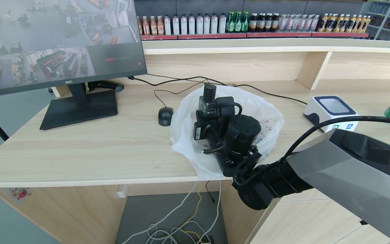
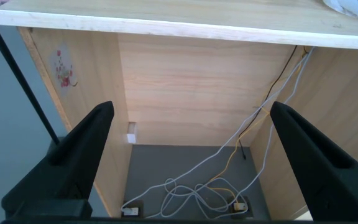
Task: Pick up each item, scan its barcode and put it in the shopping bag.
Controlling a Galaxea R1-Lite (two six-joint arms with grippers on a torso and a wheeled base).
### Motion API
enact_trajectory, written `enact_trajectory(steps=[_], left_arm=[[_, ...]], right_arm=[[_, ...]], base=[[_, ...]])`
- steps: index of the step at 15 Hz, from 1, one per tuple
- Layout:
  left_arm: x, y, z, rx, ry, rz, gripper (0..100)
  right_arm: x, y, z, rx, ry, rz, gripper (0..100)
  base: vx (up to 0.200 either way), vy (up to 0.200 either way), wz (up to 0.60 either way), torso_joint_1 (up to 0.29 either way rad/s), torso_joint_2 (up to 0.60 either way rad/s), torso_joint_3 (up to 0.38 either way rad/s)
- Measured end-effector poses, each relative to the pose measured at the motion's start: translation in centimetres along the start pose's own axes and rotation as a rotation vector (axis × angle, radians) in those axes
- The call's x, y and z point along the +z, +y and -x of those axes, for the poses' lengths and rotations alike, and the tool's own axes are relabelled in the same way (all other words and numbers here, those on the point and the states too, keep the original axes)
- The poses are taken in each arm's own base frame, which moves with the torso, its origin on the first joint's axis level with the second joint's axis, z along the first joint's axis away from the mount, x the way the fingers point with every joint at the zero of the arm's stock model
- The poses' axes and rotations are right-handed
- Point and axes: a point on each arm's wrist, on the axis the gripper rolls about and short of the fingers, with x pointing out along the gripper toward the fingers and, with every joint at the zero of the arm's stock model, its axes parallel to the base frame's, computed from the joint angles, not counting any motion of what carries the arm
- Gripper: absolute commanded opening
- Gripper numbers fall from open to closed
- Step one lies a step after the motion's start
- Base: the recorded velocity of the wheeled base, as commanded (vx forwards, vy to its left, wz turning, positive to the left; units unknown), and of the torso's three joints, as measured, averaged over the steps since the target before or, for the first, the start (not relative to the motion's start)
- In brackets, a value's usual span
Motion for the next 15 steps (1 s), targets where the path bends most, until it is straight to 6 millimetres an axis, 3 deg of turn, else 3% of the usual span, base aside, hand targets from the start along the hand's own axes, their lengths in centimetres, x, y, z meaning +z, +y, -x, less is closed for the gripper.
enact_trajectory(steps=[15], left_arm=[[0.0,0.0,0.0,-0.001,0.0,0.0,100]], right_arm=[[-1.01,0.28,-0.05,0.004,0.015,0.002,0]], base=[[0.0,0.0,0.0,0.0,0.0,0.0]])
